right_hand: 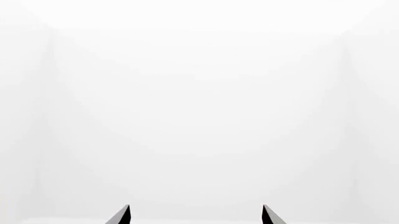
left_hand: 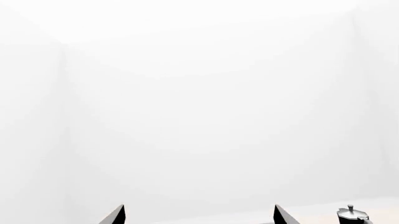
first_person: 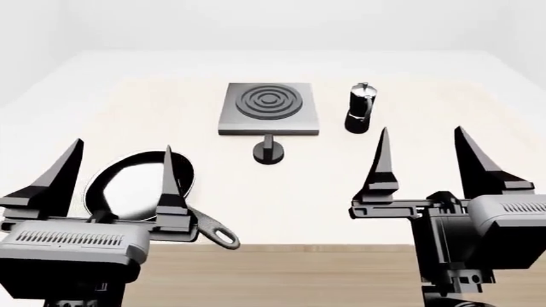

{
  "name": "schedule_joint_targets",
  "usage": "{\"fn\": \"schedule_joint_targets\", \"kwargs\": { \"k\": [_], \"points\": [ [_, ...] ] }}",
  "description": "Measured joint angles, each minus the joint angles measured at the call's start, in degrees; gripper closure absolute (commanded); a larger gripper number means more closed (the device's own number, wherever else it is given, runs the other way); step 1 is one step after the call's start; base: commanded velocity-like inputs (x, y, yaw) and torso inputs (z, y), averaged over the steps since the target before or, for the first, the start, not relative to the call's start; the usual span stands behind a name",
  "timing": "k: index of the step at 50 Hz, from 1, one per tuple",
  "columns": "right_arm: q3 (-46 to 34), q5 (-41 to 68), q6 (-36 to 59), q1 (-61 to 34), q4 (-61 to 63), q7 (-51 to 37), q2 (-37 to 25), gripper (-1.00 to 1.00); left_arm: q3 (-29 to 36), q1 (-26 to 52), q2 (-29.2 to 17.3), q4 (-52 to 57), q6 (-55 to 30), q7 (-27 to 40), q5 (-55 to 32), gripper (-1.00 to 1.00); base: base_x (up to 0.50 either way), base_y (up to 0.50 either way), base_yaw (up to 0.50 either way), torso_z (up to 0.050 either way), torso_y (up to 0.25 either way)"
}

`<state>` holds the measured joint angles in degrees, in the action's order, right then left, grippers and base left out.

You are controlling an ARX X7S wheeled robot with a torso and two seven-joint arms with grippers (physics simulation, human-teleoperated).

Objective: Turn on the stove and put the moka pot on it.

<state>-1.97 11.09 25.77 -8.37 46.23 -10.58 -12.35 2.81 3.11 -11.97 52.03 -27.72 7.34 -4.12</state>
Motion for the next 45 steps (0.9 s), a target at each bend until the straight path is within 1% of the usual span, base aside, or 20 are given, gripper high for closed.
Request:
{"fn": "schedule_joint_targets", "kwargs": {
  "k": [11, 25, 45],
  "points": [
    [-0.5, 0.4, -0.6, 0.2, -0.3, -0.5, -0.4, -1.00, 0.0, -0.1, -0.3, -0.3, 0.5, 0.4, -0.5, -1.00, 0.00, 0.14, 0.00, 0.000, 0.000],
    [-0.6, 1.5, -0.9, 0.3, -0.6, -1.2, -0.8, -1.00, 0.2, -0.3, -0.6, -0.7, 1.1, 0.9, -1.0, -1.00, 0.00, 0.00, 0.00, 0.000, 0.000],
    [-1.5, 2.2, -0.9, 0.1, -0.9, -2.4, -1.4, -1.00, 0.9, -0.4, -1.1, -1.2, 1.4, 1.6, -1.5, -1.00, 0.44, 0.00, 0.00, 0.000, 0.000]
  ]
}}
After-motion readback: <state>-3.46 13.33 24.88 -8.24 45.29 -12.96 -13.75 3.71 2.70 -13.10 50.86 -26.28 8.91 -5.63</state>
